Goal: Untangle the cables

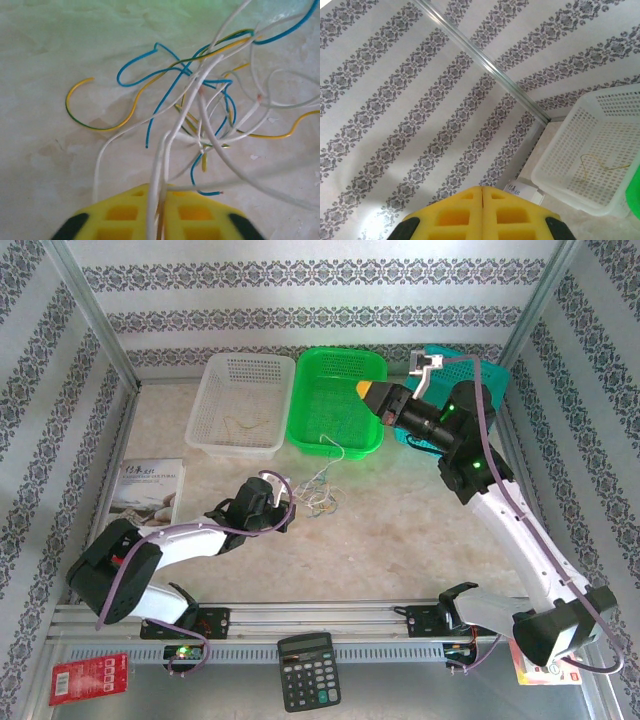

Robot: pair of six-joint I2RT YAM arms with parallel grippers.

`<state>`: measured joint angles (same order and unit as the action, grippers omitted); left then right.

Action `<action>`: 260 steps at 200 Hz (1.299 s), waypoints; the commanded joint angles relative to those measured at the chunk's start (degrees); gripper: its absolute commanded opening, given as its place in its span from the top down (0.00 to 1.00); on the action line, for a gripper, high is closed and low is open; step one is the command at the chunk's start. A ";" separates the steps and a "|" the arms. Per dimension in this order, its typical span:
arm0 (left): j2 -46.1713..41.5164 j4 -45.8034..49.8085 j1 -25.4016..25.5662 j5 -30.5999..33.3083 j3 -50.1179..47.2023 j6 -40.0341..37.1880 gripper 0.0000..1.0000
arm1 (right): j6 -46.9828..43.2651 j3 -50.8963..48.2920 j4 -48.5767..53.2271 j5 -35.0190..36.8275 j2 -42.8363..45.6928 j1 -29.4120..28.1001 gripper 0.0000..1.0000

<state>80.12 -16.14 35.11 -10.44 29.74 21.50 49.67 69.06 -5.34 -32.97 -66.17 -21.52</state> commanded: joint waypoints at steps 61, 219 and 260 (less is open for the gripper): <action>-14.28 8.03 -1.00 -1.16 2.12 -3.13 0.11 | -3.21 -5.37 0.66 0.10 0.08 -4.22 1.00; -3.47 -0.86 -1.01 -13.47 21.00 -3.60 0.25 | -5.07 -5.51 1.33 2.43 -1.85 -14.21 1.00; -0.93 -6.42 -0.99 -13.91 18.26 -1.03 0.61 | -4.19 -0.85 0.86 1.70 -2.56 -14.62 1.00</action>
<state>78.41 -16.01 34.76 -22.72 49.58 18.52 45.91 63.88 -2.74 -31.33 -68.84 -35.53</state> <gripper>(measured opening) 0.459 0.056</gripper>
